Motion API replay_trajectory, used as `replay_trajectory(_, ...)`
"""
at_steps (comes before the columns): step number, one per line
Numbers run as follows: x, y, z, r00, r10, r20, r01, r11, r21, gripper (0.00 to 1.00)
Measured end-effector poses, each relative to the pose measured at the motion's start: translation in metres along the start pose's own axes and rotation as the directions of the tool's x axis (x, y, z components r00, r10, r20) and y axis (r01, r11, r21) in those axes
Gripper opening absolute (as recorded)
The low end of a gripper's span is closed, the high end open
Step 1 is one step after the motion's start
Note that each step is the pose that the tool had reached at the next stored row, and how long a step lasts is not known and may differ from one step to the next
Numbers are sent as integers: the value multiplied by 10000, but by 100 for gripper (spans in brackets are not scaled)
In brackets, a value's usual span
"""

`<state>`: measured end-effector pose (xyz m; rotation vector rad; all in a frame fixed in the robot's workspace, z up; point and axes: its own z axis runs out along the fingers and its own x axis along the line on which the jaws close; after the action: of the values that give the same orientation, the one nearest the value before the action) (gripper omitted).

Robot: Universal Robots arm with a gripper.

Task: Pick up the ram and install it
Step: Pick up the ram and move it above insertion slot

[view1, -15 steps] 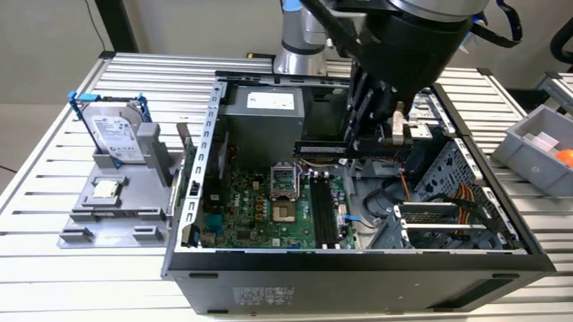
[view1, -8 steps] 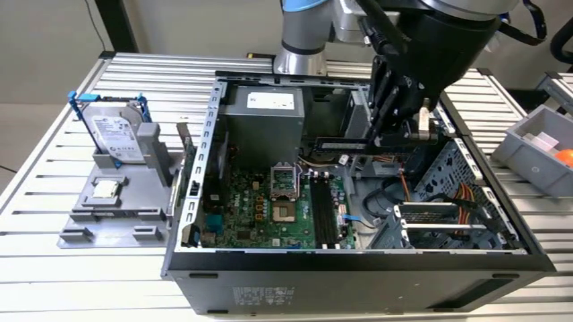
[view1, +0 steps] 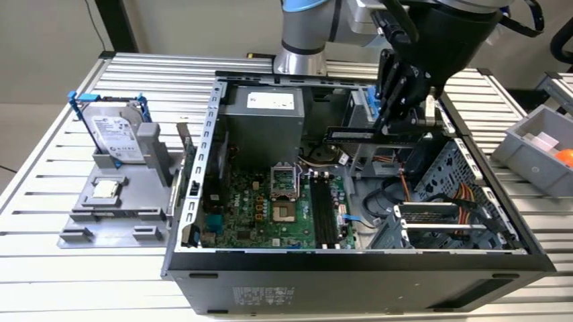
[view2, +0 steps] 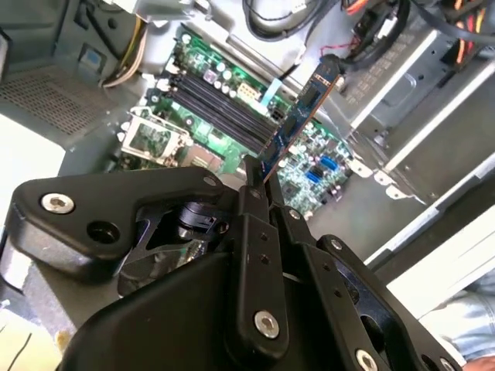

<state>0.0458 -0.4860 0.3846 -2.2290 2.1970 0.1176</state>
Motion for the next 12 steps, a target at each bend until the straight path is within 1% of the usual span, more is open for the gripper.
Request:
replay_trajectory(6,-116,-20,36,10000,-1,11,1,10000,-1,0)
replay_trajectory(8,-130,-26,40,10000,32,13,-32,10000,1,0)
replay_trajectory(12,-128,-29,40,9999,114,20,-114,9999,5,0)
